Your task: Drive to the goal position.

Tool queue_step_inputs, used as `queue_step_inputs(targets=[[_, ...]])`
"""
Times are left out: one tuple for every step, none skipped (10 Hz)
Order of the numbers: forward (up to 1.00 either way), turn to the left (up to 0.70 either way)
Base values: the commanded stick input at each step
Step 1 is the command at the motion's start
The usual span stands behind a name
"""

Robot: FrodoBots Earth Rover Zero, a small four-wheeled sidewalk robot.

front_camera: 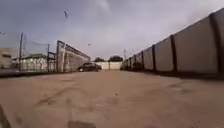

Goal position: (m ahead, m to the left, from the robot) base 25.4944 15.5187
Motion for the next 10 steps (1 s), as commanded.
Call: queue_step_inputs(targets=[[0.7,-0.07],[0.7,0.0],[0.7,0.0],[0.7,0.0],[0.7,0.0],[0.7,0.0],[0.7,0.0],[0.7,0.0],[0.7,0.0],[0.7,0.0]])
